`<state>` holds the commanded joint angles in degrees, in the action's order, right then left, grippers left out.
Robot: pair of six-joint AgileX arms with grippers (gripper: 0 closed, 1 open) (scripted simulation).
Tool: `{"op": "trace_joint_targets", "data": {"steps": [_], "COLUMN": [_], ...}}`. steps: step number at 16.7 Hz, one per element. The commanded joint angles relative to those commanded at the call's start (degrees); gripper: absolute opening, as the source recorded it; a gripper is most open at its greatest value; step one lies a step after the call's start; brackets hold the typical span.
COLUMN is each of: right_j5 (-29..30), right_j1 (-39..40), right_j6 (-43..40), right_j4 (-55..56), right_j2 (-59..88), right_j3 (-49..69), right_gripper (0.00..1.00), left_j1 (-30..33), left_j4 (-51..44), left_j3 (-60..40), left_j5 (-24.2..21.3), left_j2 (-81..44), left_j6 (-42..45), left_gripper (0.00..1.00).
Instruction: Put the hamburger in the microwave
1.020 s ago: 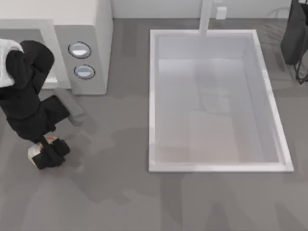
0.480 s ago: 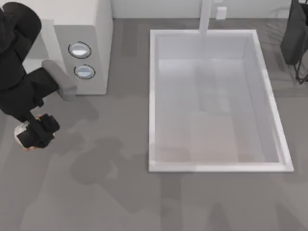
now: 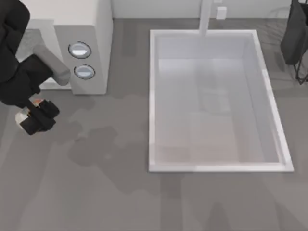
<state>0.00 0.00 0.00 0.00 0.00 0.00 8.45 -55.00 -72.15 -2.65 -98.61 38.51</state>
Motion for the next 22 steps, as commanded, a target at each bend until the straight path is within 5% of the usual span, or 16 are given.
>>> {"op": "trace_joint_targets", "data": {"steps": [5,16,22], "right_j5": [0.0,0.0,0.0], "right_j1": [0.0,0.0,0.0], "right_j6": [0.0,0.0,0.0], "right_j4": [0.0,0.0,0.0], "right_j2": [0.0,0.0,0.0], "right_j3": [0.0,0.0,0.0], "right_gripper": [1.00,1.00,1.00], "left_j1": [-7.0,-20.6,-23.7], "left_j4": [21.5,84.1,104.0], "left_j3": [3.3,20.1,25.3], "left_j5": [-2.9,-10.1,-13.6], "left_j2": [-4.1,-15.9,-19.4], "left_j6": [-6.5,-24.3,-31.0], "left_gripper": [0.00,0.00,0.00]}}
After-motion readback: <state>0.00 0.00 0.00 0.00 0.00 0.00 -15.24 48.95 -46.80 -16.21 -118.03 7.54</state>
